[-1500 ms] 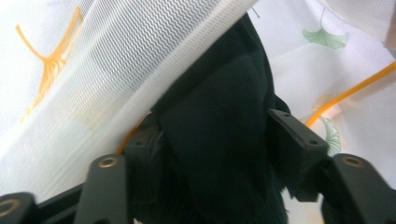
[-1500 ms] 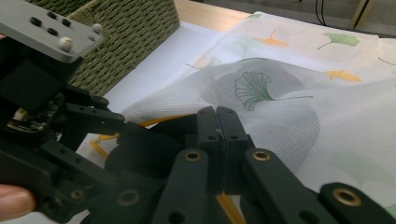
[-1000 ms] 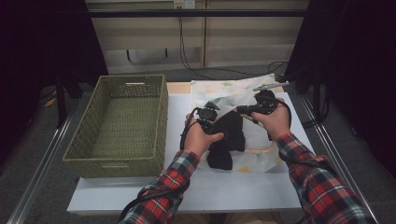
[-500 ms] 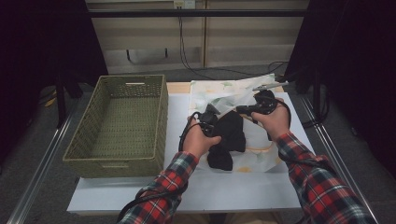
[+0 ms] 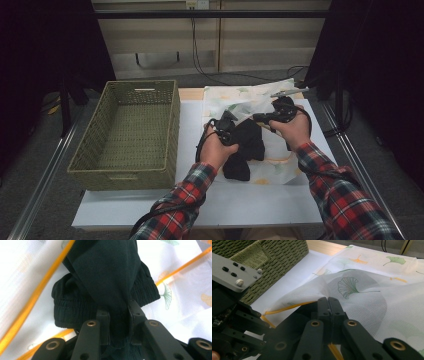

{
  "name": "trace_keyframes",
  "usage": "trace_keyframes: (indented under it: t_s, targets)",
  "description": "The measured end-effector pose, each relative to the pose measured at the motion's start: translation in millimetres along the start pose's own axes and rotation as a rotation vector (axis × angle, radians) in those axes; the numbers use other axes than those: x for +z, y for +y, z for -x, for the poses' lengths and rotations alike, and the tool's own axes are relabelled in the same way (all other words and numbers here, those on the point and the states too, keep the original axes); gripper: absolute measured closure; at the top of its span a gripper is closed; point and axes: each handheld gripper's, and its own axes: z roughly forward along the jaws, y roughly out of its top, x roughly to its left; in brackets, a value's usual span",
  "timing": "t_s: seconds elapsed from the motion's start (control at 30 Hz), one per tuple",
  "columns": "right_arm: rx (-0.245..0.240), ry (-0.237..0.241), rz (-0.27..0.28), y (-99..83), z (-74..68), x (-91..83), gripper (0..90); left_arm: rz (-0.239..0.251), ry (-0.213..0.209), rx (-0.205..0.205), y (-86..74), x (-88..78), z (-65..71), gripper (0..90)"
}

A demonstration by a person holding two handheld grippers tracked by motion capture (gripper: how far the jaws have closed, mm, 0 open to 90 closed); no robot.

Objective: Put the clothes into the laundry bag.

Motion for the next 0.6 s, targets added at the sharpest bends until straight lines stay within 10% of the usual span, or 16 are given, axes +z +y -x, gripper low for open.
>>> trace_keyframes:
  t_s: [0.6]
  targets:
    - [0.001, 0.012, 0.005, 0.8, -0.8, 0.1, 90.0, 0.122, 0.036, -0.021, 14.9, 6.3, -6.0, 74.7]
